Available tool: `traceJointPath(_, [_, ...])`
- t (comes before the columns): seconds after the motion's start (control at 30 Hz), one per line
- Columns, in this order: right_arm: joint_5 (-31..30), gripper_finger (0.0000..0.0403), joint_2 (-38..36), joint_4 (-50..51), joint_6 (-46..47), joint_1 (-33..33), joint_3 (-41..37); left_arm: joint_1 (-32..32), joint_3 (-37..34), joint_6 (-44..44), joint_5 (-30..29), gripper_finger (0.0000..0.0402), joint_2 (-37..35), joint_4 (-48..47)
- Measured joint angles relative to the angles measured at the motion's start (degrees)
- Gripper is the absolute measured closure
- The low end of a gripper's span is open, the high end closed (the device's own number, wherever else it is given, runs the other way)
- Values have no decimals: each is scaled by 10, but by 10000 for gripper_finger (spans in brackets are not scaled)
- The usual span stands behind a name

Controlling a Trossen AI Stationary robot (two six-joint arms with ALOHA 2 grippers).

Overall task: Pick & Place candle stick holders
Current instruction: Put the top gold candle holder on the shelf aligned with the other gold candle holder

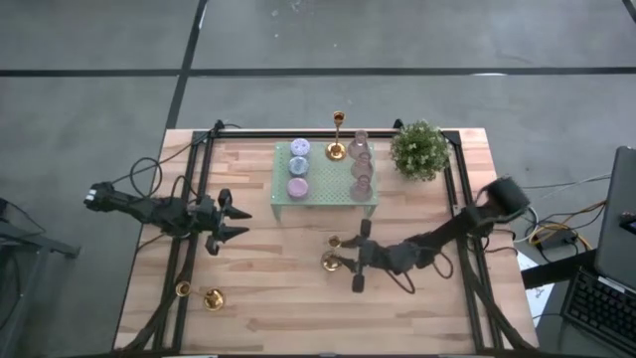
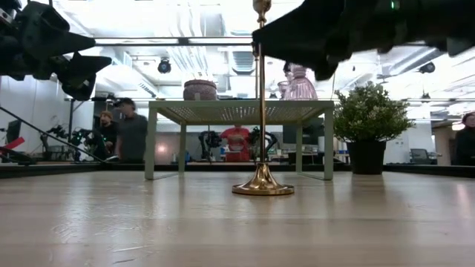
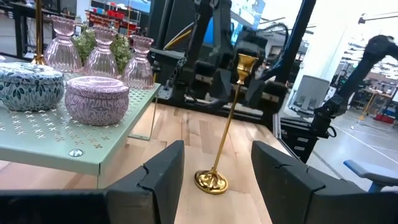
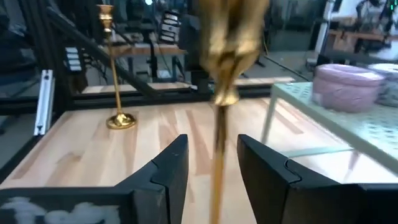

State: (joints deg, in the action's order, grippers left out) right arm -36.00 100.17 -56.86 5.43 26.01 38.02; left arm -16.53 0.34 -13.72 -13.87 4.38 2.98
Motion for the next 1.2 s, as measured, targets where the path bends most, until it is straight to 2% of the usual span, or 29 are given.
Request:
traceJointPath(0.17, [1,292,-92,139,45,0,0,0,0,0,0,209,0,0])
traceJointPath(0.3, [4,307,-122,177,50,0,0,0,0,0,0,209,0,0])
traceJointPath(0.4, [28,314,-121,176,60,-1,0,0,0,0,0,209,0,0])
traceJointPath(0.57, [33,309,-98,179,78,-3,0,0,0,0,0,209,0,0])
traceJointPath(0.93, [30,287,-74,177,26,-5,45,0,0,0,0,209,4,0])
traceJointPath(1.2, [30,329,-82,190,24,-5,47,0,0,0,0,209,4,0])
